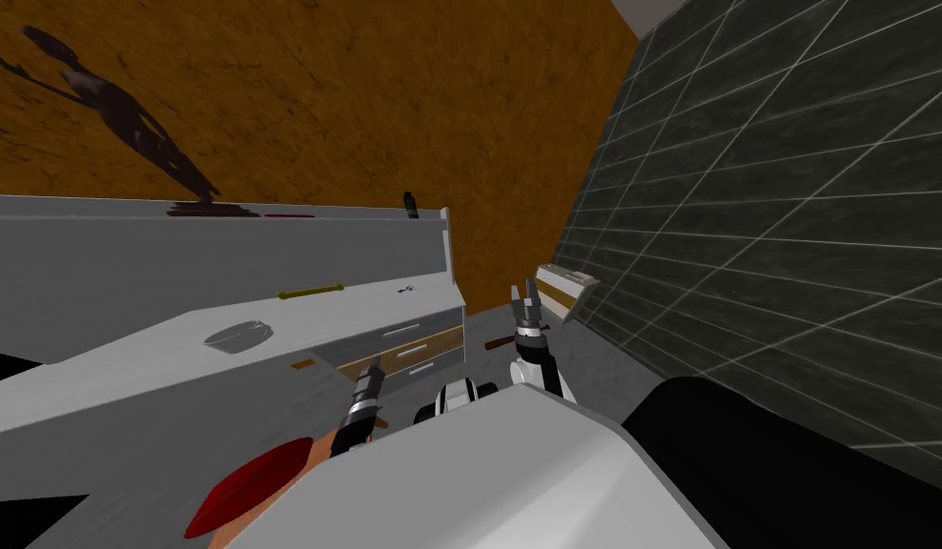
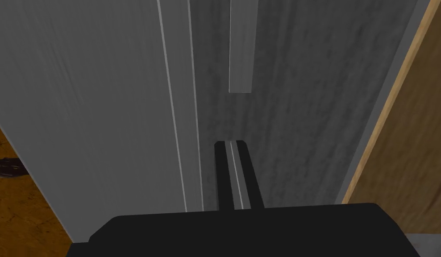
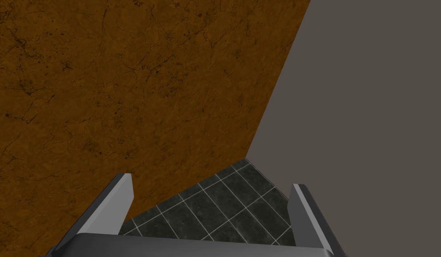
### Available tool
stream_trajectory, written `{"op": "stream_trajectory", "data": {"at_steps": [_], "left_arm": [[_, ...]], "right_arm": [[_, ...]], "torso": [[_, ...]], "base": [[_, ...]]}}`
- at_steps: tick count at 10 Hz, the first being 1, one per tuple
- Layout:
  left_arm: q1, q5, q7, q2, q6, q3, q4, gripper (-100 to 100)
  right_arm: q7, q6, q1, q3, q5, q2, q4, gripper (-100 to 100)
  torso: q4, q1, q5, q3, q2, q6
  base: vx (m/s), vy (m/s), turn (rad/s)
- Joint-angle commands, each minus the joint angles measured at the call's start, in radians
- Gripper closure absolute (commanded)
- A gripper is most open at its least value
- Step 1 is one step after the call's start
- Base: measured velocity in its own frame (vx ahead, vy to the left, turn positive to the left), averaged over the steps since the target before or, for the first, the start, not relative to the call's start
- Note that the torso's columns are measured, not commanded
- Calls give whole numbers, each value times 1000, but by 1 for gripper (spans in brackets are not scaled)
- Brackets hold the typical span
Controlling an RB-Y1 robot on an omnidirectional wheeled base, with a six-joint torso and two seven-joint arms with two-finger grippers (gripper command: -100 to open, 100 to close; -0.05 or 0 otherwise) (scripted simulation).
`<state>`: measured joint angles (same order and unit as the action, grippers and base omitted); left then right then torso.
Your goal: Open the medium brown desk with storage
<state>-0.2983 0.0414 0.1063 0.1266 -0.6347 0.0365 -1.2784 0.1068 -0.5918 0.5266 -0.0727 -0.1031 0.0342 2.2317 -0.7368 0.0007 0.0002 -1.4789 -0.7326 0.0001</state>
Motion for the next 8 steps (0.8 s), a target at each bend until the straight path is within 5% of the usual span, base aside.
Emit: {"op": "stream_trajectory", "data": {"at_steps": [1,6,7,8], "left_arm": [[15,1,-3,-4,5,4,18,-100],[32,5,-4,-3,23,11,19,-100],[33,5,-4,-2,27,11,18,100],[19,4,2,3,32,6,-1,100]], "right_arm": [[0,0,0,0,0,0,0,0],[0,0,0,0,0,0,0,0],[0,0,0,0,0,0,0,0],[0,0,0,0,0,0,0,0]], "torso": [[2,0,0,-4,7,0],[-3,-2,-1,6,-10,0],[-2,-2,0,6,-10,0],[-2,-1,0,5,-9,0]], "base": [[157,15,-19],[120,17,-12],[10,0,1],[-99,-61,24]]}}
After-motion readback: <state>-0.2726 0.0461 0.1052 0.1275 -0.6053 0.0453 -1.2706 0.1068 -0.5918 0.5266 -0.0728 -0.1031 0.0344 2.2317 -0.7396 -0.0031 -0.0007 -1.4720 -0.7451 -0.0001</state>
